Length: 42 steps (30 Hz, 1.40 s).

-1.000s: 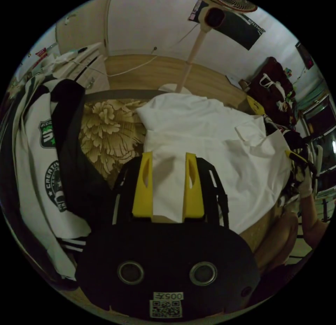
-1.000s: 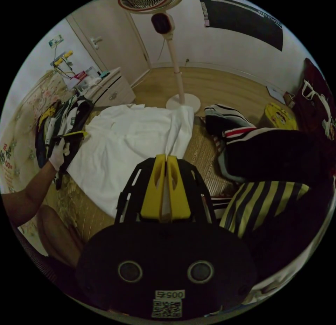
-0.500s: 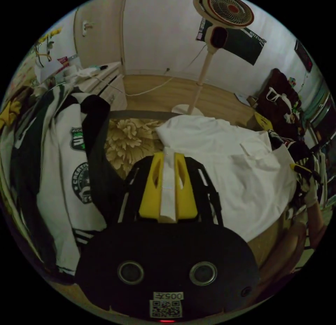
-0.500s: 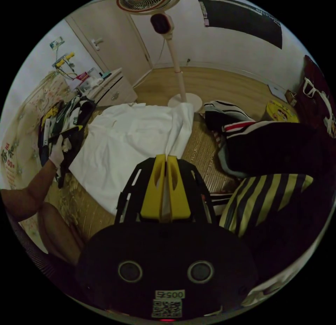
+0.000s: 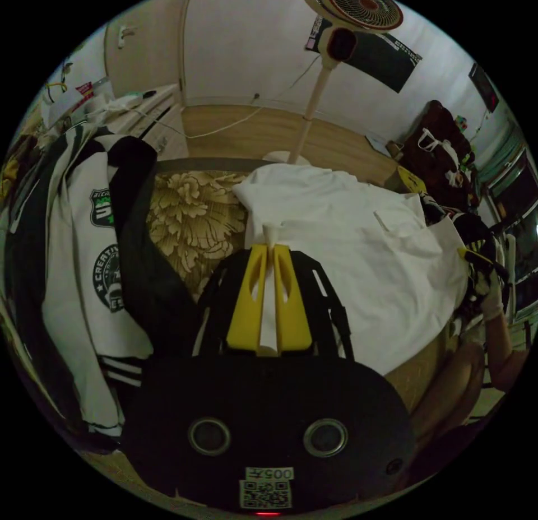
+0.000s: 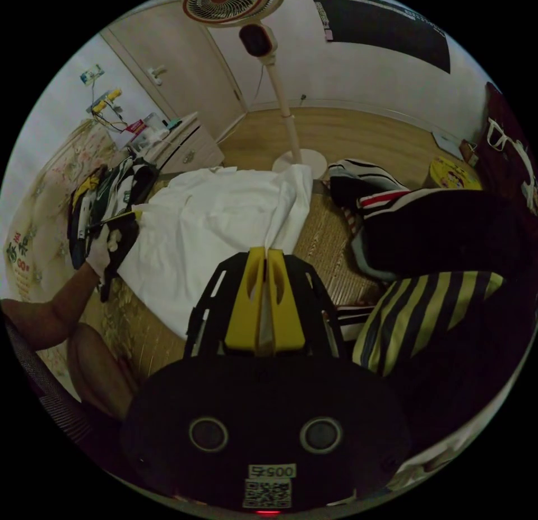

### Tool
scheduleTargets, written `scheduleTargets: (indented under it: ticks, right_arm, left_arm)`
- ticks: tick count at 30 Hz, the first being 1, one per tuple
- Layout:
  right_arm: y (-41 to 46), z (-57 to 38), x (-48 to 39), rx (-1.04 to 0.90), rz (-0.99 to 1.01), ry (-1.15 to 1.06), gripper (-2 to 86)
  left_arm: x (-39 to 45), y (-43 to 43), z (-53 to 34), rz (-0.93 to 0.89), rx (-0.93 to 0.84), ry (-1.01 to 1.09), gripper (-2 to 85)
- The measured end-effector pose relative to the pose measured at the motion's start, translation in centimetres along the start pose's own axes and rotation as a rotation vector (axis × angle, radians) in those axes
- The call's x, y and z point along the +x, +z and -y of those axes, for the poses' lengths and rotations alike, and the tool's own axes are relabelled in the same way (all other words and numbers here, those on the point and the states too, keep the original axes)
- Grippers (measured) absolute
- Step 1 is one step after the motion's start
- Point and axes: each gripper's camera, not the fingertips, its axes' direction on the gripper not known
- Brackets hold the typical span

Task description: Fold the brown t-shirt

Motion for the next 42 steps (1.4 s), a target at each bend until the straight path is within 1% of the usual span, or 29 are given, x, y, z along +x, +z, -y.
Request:
scheduleTargets:
  ticks: [2, 5, 8, 11, 14, 17, 18, 20, 22, 23, 25, 27, 29, 32, 34, 36, 38, 40, 42]
  right_arm:
    - [-0.1, 0.0, -0.3, 0.012, 0.013, 0.001, -1.6]
    - [-0.8, 0.6, -1.0, 0.054, 0.017, -0.017, -1.7]
    - [-1.5, 2.5, -1.5, 0.12, 0.008, -0.021, -1.7]
    - [-1.3, 5.0, -2.1, 0.179, -0.028, -0.02, -1.7]
    - [1.6, 7.6, -2.1, 0.143, -0.083, 0.005, -1.4]
    - [5.7, 8.9, -2.0, 0.062, -0.123, 0.065, -0.7]
    - [6.2, 8.9, -2.0, 0.049, -0.133, 0.079, -0.5]
    - [6.6, 8.1, -3.0, 0.052, -0.133, 0.073, 0.8]
    - [6.4, 7.0, -4.1, 0.043, -0.152, 0.031, 2.0]
    - [6.3, 6.1, -4.9, 0.026, -0.182, -0.006, 2.9]
    - [6.3, 4.6, -6.1, -0.011, -0.184, -0.056, 3.6]
    - [6.9, 3.1, -7.3, -0.082, -0.159, -0.089, 4.1]
    - [8.0, 1.4, -8.9, -0.176, -0.165, -0.105, 5.5]
    - [9.7, 0.3, -10.5, -0.238, -0.127, -0.097, 6.6]
    - [11.0, 0.5, -11.2, -0.257, -0.125, -0.089, 6.8]
    - [12.4, 1.2, -11.8, -0.276, -0.131, -0.087, 6.3]
    - [14.3, 2.2, -12.4, -0.309, -0.103, -0.066, 3.1]
    - [15.1, 2.6, -13.0, -0.32, -0.095, -0.066, -0.1]
    - [15.5, 2.7, -14.1, -0.348, -0.115, -0.088, -0.9]
  left_arm:
    - [0.4, -0.9, -0.3, 0.011, 0.012, 0.015, 1.7]
    - [1.1, -3.5, 0.3, -0.025, 0.097, 0.029, 1.3]
    - [1.9, -5.1, 2.6, -0.034, 0.167, 0.035, 1.3]
    - [2.1, -5.3, 5.6, 0.004, 0.199, 0.004, 1.7]
    - [1.7, -2.9, 7.8, 0.035, 0.14, -0.055, 3.1]
    - [1.4, -0.2, 8.0, 0.011, 0.098, -0.13, 5.7]
    - [1.5, 0.1, 7.3, -0.01, 0.115, -0.16, 6.2]
    - [2.2, -0.3, 6.0, -0.072, 0.162, -0.156, 6.6]
    - [3.5, -0.7, 4.6, -0.136, 0.164, -0.074, 7.0]
    - [4.7, -0.8, 3.4, -0.152, 0.128, -0.002, 7.2]
    - [6.7, -0.6, 1.4, -0.141, 0.051, 0.113, 7.4]
    - [9.4, 0.3, -1.6, -0.107, -0.086, 0.232, 7.5]
    - [11.1, 0.8, -3.7, -0.1, -0.15, 0.288, 7.8]
    - [13.5, 1.1, -6.1, -0.116, -0.19, 0.372, 9.4]
    - [15.1, 1.7, -6.9, -0.09, -0.235, 0.457, 11.2]
    - [17.2, 3.0, -7.6, 0.001, -0.305, 0.576, 13.3]
    - [18.6, 3.7, -7.8, 0.05, -0.329, 0.628, 13.7]
    - [19.5, 3.9, -7.4, 0.063, -0.373, 0.635, 13.2]
    - [20.6, 4.0, -7.3, 0.062, -0.422, 0.667, 8.0]
